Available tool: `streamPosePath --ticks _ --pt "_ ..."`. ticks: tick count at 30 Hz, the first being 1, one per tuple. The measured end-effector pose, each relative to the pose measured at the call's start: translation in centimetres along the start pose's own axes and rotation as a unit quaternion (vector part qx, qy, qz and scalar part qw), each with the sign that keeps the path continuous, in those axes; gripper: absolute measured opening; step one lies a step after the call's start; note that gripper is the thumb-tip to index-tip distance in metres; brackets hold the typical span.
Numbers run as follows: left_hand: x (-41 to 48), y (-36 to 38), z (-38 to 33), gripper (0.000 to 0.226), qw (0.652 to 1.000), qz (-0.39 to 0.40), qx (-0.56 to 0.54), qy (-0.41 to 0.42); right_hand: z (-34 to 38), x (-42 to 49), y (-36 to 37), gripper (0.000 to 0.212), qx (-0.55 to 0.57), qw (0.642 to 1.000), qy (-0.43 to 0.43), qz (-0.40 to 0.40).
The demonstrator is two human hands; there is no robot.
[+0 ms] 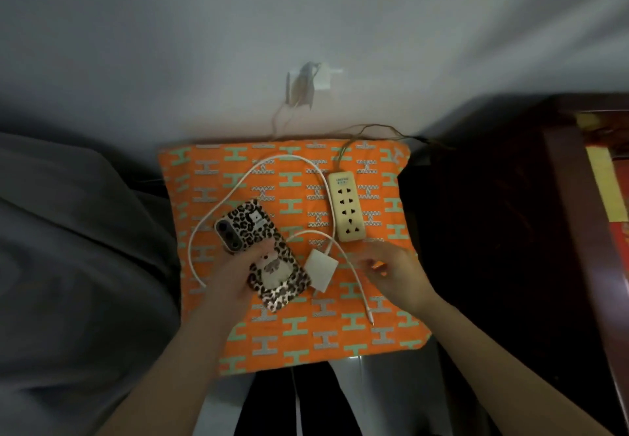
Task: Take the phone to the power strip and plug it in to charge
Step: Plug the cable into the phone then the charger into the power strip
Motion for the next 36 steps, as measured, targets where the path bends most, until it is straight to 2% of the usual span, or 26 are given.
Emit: streamPosePath --ticks 4,6,9,11,15,18,22,24,26,27,28,30,31,33,36 --pt "0.7 -2.0 1.3 0.051 0.996 -0.016 0.079 0.03 -1.5 -0.3 1.1 0.032 -0.118 0.987 -0.092 0.054" --pt "0.4 -2.7 2.3 0.055 0.996 -0.008 0.091 0.026 -1.5 -0.4 2.3 0.031 -0.201 0.963 -0.131 0.125" --pt "-0.1 -3.7 3.6 0.059 0.999 -0.002 0.053 0.012 -1.2 -0.9 3.8 0.027 -0.3 0.921 -0.148 0.199" --pt "-0.2 -4.1 4.0 0.05 1.0 -0.013 0.01 0.001 -1.0 -1.1 4.3 0.022 -0.345 0.899 -0.162 0.218" --pt "-0.3 -4.3 3.7 0.035 0.998 -0.037 -0.057 0.004 -2.0 -1.2 4.8 0.028 -0.36 0.88 -0.157 0.268" --pt "-0.5 -3.9 3.2 0.043 0.996 -0.044 -0.074 -0.005 -3.1 -1.5 4.8 0.036 -0.343 0.877 -0.136 0.307" --pt "-0.6 -3.0 2.5 0.05 0.995 -0.045 -0.086 -0.02 -3.0 -1.5 4.9 0.047 -0.39 0.85 -0.164 0.313" --pt "-0.7 -2.4 2.3 0.05 0.993 -0.049 -0.105 -0.034 -3.0 -1.2 4.8 0.046 -0.416 0.835 -0.177 0.315" --pt "-0.6 -1.9 2.0 0.043 0.989 -0.054 -0.129 -0.046 -2.9 -0.8 4.3 0.033 -0.423 0.833 -0.196 0.297" --pt "-0.5 -1.7 1.9 0.037 0.987 -0.053 -0.144 -0.053 -2.7 -0.6 3.9 0.024 -0.403 0.849 -0.198 0.279" --pt "-0.4 -1.4 1.7 0.03 0.985 -0.05 -0.157 -0.059 -2.3 -0.4 3.4 0.016 -0.359 0.881 -0.188 0.245" --pt "-0.3 -1.1 1.3 0.023 0.981 -0.041 -0.178 -0.062 -0.7 -0.2 2.3 0.009 -0.206 0.955 -0.133 0.167" --pt "-0.2 -1.0 1.1 0.019 0.98 -0.039 -0.188 -0.059 0.3 -0.2 2.0 0.009 -0.098 0.98 -0.094 0.142" --pt "-0.1 -0.8 0.8 0.014 0.975 -0.031 -0.215 -0.052 2.4 -0.4 2.0 0.001 0.101 0.988 -0.037 0.109" --pt "-0.1 -0.3 0.5 0.021 0.97 -0.02 -0.238 -0.044 5.4 -0.5 2.4 0.014 0.225 0.974 -0.015 0.025"
Point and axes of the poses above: each hand's wrist, its own x-axis towards the middle knuckle, its own y-axis out of the palm, z = x × y, the point moved 4 cm from there along x, towards the middle knuckle, and after that the axes turned 6 degrees about z, right-handed, at the moved point
